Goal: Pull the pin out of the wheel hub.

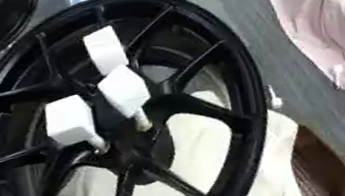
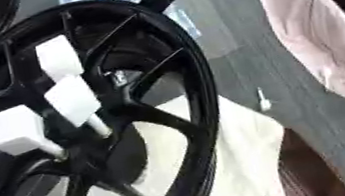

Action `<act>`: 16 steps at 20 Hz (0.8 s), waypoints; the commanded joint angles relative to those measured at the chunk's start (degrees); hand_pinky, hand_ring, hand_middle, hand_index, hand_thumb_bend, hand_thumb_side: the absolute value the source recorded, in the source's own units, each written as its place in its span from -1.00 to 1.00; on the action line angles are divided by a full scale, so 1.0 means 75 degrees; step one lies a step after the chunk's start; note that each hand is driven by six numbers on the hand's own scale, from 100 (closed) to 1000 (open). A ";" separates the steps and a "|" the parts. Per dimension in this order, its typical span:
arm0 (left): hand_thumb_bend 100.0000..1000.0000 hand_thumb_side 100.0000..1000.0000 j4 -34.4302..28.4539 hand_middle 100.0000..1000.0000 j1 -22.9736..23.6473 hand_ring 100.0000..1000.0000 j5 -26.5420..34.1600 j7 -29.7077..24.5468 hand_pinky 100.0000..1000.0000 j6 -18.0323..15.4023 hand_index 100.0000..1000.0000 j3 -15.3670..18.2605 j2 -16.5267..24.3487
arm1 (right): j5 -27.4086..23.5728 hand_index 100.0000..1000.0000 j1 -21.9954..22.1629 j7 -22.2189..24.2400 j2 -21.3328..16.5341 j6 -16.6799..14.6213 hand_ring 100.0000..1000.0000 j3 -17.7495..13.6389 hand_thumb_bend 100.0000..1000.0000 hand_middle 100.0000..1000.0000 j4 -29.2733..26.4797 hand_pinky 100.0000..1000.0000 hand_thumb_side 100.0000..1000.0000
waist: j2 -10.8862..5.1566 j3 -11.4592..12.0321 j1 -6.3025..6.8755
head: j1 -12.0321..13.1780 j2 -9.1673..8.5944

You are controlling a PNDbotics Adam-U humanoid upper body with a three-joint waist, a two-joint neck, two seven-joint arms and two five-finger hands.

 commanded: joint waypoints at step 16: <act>-0.49 0.50 -0.1446 -0.04 -0.0138 -0.08 0.2703 0.1529 0.27 0.0049 0.37 0.0576 -0.0664 | -0.0008 0.48 -0.0079 -0.0080 -0.0157 -0.0005 0.55 -0.0103 -1.00 0.32 -0.0208 0.54 -0.08 | -0.0268 0.0058 -0.0059 | 0.0149 0.0074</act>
